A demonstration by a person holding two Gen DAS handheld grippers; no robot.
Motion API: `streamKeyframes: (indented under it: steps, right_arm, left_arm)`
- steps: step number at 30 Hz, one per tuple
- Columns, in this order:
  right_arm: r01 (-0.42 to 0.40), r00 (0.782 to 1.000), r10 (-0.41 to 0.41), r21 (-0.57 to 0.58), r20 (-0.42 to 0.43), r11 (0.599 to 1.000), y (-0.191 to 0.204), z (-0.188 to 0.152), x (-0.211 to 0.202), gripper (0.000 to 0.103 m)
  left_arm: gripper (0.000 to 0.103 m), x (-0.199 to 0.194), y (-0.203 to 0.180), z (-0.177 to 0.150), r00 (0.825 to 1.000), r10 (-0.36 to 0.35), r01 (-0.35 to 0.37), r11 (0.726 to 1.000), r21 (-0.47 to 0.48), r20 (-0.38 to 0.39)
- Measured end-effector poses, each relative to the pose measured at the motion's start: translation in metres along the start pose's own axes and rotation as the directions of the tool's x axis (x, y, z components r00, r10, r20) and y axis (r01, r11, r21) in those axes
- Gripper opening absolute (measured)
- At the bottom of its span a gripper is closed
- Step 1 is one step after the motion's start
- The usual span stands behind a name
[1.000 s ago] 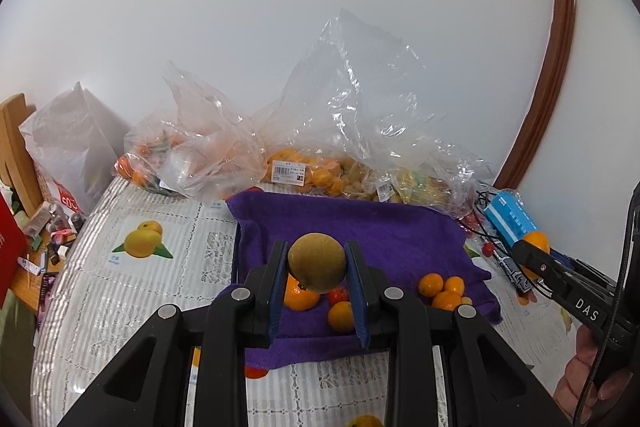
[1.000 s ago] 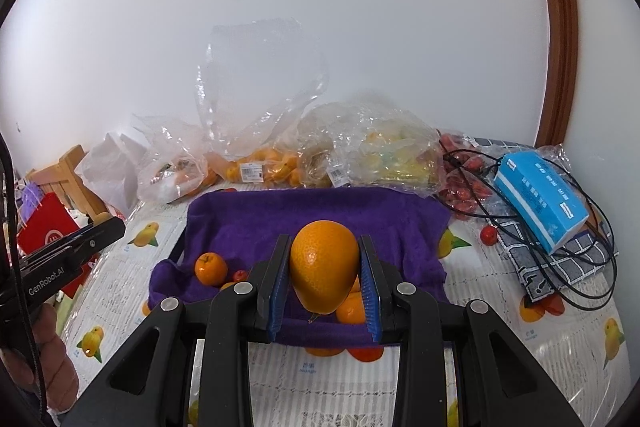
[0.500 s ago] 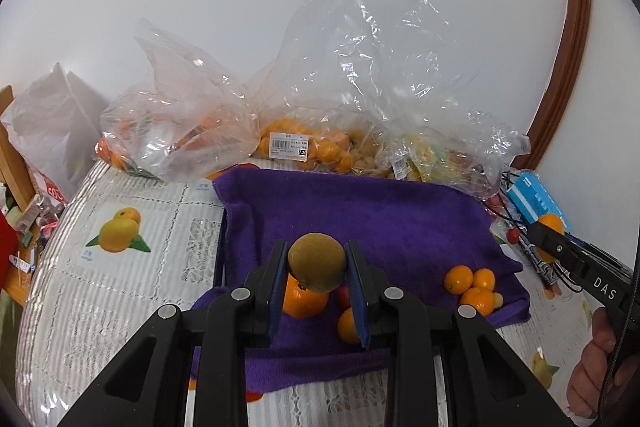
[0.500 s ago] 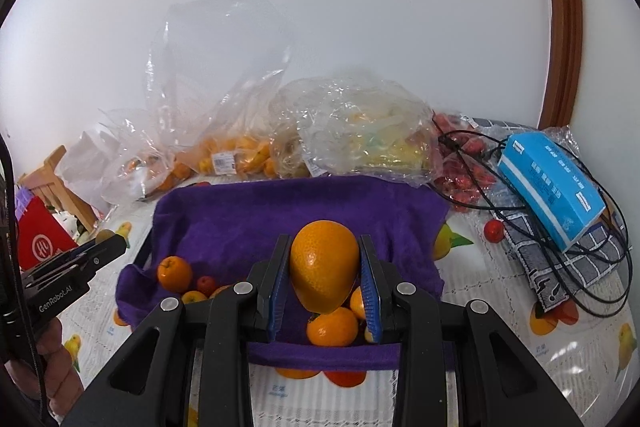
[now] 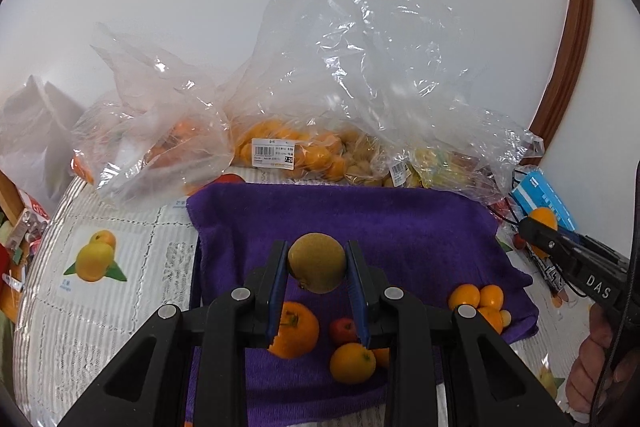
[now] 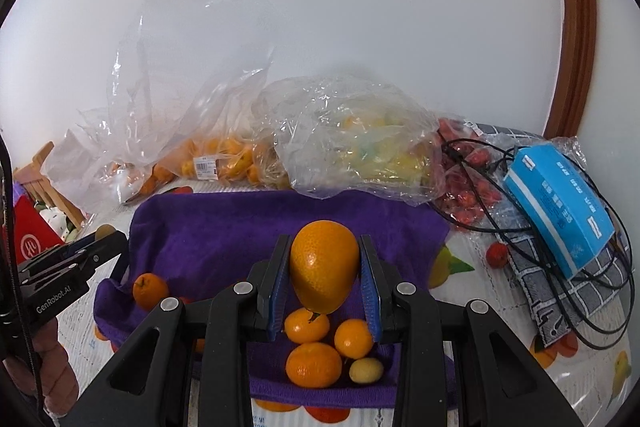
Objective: Organize fruits
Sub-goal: 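Lower both held fruits over the purple towel beside the other fruits, then open both tools to release the fruits onto the towel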
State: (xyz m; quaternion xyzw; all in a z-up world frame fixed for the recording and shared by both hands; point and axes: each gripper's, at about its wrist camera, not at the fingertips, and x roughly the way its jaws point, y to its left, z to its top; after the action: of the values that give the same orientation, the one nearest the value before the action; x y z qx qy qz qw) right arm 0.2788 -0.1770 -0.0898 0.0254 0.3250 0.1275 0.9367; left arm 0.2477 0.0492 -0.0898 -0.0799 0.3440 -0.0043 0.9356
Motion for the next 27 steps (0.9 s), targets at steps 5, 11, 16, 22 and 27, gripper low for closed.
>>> streamKeyframes:
  steps: [5, 11, 16, 22, 27]
  right_arm:
    - [-0.004, 0.999, 0.004, 0.001, -0.031, 1.000, 0.000, -0.005, 0.019, 0.032]
    - [-0.003, 0.996, 0.004, 0.007, -0.091, 1.000, -0.003, -0.016, 0.045, 0.032]
    - [0.009, 0.992, -0.010, -0.002, -0.126, 1.000, -0.004, -0.022, 0.061, 0.032]
    - [0.012, 0.986, -0.013, -0.007, -0.164, 1.000, -0.004, -0.028, 0.073, 0.032]
    - [0.013, 0.982, -0.014, -0.004, -0.188, 1.000, -0.005, -0.033, 0.080, 0.032]
  left_arm:
    - [0.027, 0.012, 0.002, -0.002, 1.000, 0.010, -0.010, 1.000, -0.003, -0.020]
    - [0.027, 0.032, 0.006, -0.008, 0.998, 0.021, -0.021, 1.000, -0.002, -0.058]
    - [0.027, 0.047, 0.006, -0.007, 0.996, 0.021, -0.021, 1.000, -0.001, -0.087]
    - [0.027, 0.063, 0.003, -0.011, 0.991, 0.013, -0.013, 1.000, 0.002, -0.130]
    - [0.027, 0.072, -0.001, -0.015, 0.987, 0.016, -0.014, 1.000, 0.013, -0.162]
